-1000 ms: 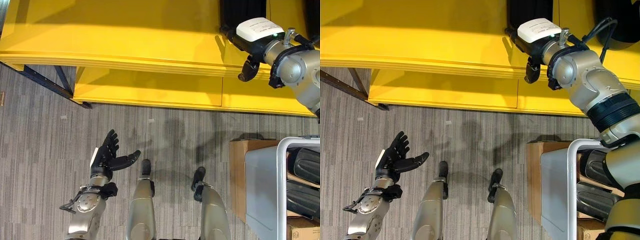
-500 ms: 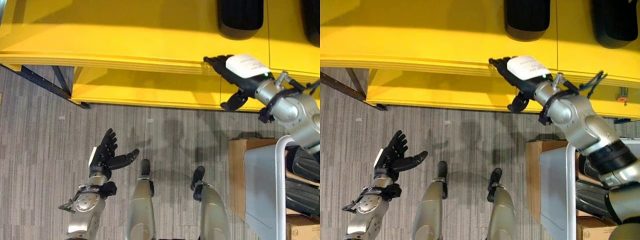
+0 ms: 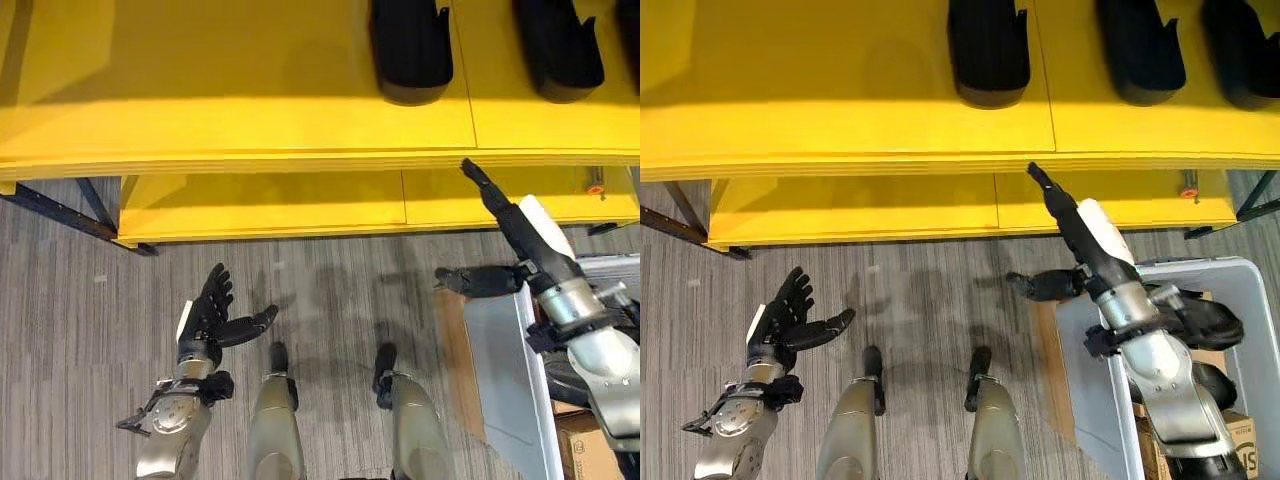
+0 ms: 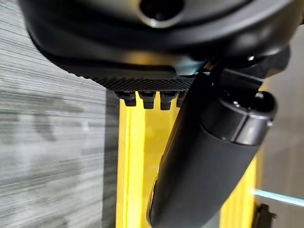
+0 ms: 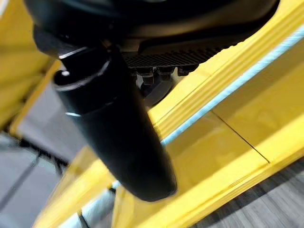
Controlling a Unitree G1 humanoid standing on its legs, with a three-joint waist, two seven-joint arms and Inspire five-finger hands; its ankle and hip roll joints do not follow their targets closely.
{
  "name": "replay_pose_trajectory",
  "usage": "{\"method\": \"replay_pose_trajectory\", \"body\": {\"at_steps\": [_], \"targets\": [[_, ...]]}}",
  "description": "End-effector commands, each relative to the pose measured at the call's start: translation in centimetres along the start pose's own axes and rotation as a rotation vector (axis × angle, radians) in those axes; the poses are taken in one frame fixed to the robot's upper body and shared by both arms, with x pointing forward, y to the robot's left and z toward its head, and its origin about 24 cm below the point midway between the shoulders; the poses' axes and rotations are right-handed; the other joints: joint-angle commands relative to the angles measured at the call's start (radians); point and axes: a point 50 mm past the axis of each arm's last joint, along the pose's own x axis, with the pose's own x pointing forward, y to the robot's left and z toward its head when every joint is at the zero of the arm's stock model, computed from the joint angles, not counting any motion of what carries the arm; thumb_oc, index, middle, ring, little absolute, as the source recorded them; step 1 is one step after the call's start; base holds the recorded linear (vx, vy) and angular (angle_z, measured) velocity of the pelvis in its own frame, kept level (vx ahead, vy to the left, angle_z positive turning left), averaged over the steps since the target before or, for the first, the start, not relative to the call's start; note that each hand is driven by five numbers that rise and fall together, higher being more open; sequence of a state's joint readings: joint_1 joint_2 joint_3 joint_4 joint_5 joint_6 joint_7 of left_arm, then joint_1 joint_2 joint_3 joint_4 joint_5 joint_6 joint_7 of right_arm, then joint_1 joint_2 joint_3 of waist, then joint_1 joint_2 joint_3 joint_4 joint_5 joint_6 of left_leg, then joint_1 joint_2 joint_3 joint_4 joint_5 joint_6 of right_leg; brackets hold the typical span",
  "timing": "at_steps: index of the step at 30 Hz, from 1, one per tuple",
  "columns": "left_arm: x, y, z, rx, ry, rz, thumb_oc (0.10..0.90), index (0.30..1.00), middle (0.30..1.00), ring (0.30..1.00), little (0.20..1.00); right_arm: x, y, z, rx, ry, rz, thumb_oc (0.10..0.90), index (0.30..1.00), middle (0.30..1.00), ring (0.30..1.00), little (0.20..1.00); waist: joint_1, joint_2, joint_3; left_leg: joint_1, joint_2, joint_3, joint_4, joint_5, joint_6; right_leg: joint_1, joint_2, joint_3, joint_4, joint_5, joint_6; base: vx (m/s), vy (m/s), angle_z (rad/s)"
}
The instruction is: Move parts from the plastic box to the shelf.
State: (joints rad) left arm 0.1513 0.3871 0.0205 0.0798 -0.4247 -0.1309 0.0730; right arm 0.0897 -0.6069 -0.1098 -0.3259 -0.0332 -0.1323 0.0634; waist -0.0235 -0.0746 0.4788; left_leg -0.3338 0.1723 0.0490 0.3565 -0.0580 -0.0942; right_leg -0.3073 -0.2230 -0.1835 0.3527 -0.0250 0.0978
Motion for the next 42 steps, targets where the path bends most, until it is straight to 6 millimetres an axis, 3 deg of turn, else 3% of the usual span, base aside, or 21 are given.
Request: {"method": "replay_pose_trajectory", "body": {"at_steps": [1,6,9,12,14,18,19,21,24,25,26,27,28,31,32,35,39,42], "targets": [[-1.0,0.6,1.6,0.066,-0.122,-0.038,0.900,1.000,1.000,1.000,1.000,1.3,-3.0,3.2,0.017,-0.238,-0.141,0.900,1.000,1.000,1.000,1.000,-0.015,0.001,-0.186,0.066,0.082,-0.010,-0.084,-0.016,-0.043,0.044,-0.073,0.081,-0.093,0.024,0.096,0.13,0.080,-0.06],[-1.7,-0.2,0.3,0.044,-0.095,-0.060,0.900,1.000,1.000,1.000,1.000,-2.1,0.8,-0.8,0.317,-0.034,-0.120,0.900,1.000,1.000,1.000,1.000,-0.050,0.022,-0.280,0.187,0.071,0.037,-0.209,0.009,-0.040,0.148,-0.089,0.076,-0.224,0.062,0.113,0.09,0.057,-0.14],[-1.7,-0.7,0.0,0.038,-0.097,-0.060,0.900,1.000,1.000,1.000,1.000,-2.8,2.8,-1.7,0.402,0.024,-0.120,0.900,1.000,1.000,1.000,1.000,-0.060,0.031,-0.322,0.238,0.065,0.064,-0.264,0.022,-0.042,0.182,-0.094,0.073,-0.276,0.084,0.120,0.07,0.039,-0.07],[-1.3,-1.3,0.3,0.032,-0.116,-0.073,0.900,1.000,1.000,1.000,1.000,-3.1,3.5,-2.4,0.366,0.069,-0.101,0.900,1.000,1.000,1.000,1.000,-0.070,0.030,-0.347,0.263,0.064,0.067,-0.291,0.027,-0.041,0.205,-0.093,0.077,-0.296,0.092,0.123,0.05,0.061,-0.04],[-1.0,-1.8,0.5,0.010,-0.132,-0.066,0.900,1.000,1.000,1.000,1.000,-3.1,4.6,-2.8,0.456,0.099,-0.094,0.900,1.000,1.000,1.000,1.000,-0.074,0.025,-0.365,0.278,0.053,0.080,-0.279,0.008,-0.030,0.217,-0.102,0.080,-0.304,0.102,0.129,0.05,0.097,0.05],[-0.6,-2.1,1.2,0.015,-0.162,-0.079,0.900,1.000,1.000,1.000,1.000,-2.9,4.9,-2.5,0.429,0.084,-0.063,0.900,1.000,1.000,1.000,1.000,-0.071,0.011,-0.370,0.285,0.032,0.096,-0.243,-0.032,-0.010,0.222,-0.120,0.099,-0.302,0.114,0.140,0.03,0.132,-0.13],[-0.4,-2.4,1.8,0.029,-0.191,-0.105,0.900,1.000,1.000,1.000,1.000,-3.1,5.0,-2.6,0.434,0.095,-0.064,0.900,1.000,1.000,1.000,1.000,-0.079,-0.002,-0.366,0.275,0.011,0.100,-0.177,-0.076,0.012,0.227,-0.145,0.120,-0.285,0.138,0.152,0.01,0.156,-0.24],[-0.2,-2.6,2.1,0.038,-0.205,-0.115,0.900,1.000,1.000,1.000,1.000,-3.3,5.0,-2.6,0.437,0.096,-0.067,0.900,1.000,1.000,1.000,1.000,-0.081,-0.005,-0.364,0.266,0.000,0.100,-0.149,-0.091,0.019,0.231,-0.157,0.125,-0.283,0.152,0.158,0.00,0.188,-0.16],[0.8,-3.0,3.3,0.076,-0.260,-0.116,0.900,1.000,1.000,1.000,1.000,-3.0,5.3,-2.4,0.448,0.088,-0.098,0.900,1.000,1.000,1.000,1.000,-0.102,-0.010,-0.353,0.239,-0.058,0.124,-0.099,-0.136,0.058,0.203,-0.207,0.157,-0.285,0.268,0.164,-0.10,0.336,-0.06],[1.4,-3.0,4.0,0.081,-0.297,-0.097,0.900,1.000,1.000,1.000,1.000,-2.7,5.5,-2.1,0.447,0.073,-0.099,0.900,1.000,1.000,1.000,1.000,-0.102,-0.011,-0.339,0.226,-0.089,0.156,-0.089,-0.153,0.076,0.158,-0.250,0.136,-0.302,0.384,0.164,-0.22,0.347,-0.15],[1.6,-2.9,4.3,0.087,-0.308,-0.087,0.900,1.000,1.000,1.000,1.000,-2.5,5.5,-2.0,0.438,0.069,-0.098,0.900,1.000,1.000,1.000,1.000,-0.100,-0.012,-0.332,0.217,-0.097,0.183,-0.088,-0.152,0.083,0.129,-0.269,0.082,-0.303,0.393,0.164,-0.28,0.496,-0.50],[1.8,-2.6,4.7,0.096,-0.321,-0.069,0.900,1.000,1.000,1.000,1.000,-2.3,5.6,-1.9,0.445,0.064,-0.085,0.900,1.000,1.000,1.000,1.000,-0.074,0.018,-0.311,0.223,-0.089,0.219,-0.093,-0.170,0.092,0.124,-0.283,-0.089,-0.233,0.305,0.159,-0.24,0.462,-0.67],[1.8,-2.4,4.6,0.099,-0.314,-0.062,0.900,1.000,1.000,1.000,1.000,-2.2,5.5,-1.8,0.436,0.056,-0.083,0.900,1.000,1.000,1.000,1.000,-0.074,0.029,-0.305,0.225,-0.090,0.239,-0.100,-0.166,0.107,0.134,-0.282,-0.139,-0.170,0.255,0.144,-0.17,0.413,-1.59],[1.6,-2.0,4.3,0.094,-0.294,-0.047,0.900,1.000,1.000,1.000,1.000,-1.9,5.7,-1.6,0.446,0.043,-0.053,0.900,1.000,1.000,1.000,1.000,-0.068,0.035,-0.293,0.257,-0.082,0.296,-0.128,-0.154,0.128,0.142,-0.246,-0.142,-0.048,0.160,0.115,-0.11,0.196,-1.03],[1.1,-1.6,4.1,0.083,-0.285,-0.034,0.900,1.000,1.000,1.000,1.000,-1.7,5.8,-1.5,0.458,0.038,-0.047,0.900,1.000,1.000,1.000,1.000,-0.050,0.034,-0.295,0.269,-0.085,0.337,-0.148,-0.149,0.133,0.178,-0.241,-0.188,-0.050,0.131,0.106,-0.11,0.106,-0.40],[0.6,-1.2,3.5,0.072,-0.258,-0.023,0.900,1.000,1.000,1.000,1.000,-1.6,6.1,-1.5,0.458,0.040,-0.038,0.900,1.000,1.000,1.000,1.000,-0.044,0.026,-0.301,0.288,-0.091,0.369,-0.179,-0.135,0.128,0.203,-0.227,-0.170,-0.087,0.138,0.111,-0.05,0.000,-1.08],[-0.5,-0.7,2.1,0.054,-0.200,-0.005,0.900,1.000,1.000,1.000,1.000,-1.9,5.9,-1.5,0.433,0.042,-0.024,0.900,1.000,1.000,1.000,1.000,-0.053,0.011,-0.333,0.292,-0.060,0.417,-0.166,-0.130,0.103,0.246,-0.198,-0.144,-0.268,0.169,0.138,0.04,-0.135,-0.50],[-0.8,-0.6,1.7,0.041,-0.186,0.001,0.900,1.000,1.000,1.000,1.000,-1.9,5.8,-1.4,0.436,0.039,-0.032,0.900,1.000,1.000,1.000,1.000,-0.059,0.011,-0.337,0.297,-0.049,0.436,-0.172,-0.121,0.098,0.237,-0.188,-0.126,-0.279,0.182,0.142,0.02,-0.103,-0.94]]}}
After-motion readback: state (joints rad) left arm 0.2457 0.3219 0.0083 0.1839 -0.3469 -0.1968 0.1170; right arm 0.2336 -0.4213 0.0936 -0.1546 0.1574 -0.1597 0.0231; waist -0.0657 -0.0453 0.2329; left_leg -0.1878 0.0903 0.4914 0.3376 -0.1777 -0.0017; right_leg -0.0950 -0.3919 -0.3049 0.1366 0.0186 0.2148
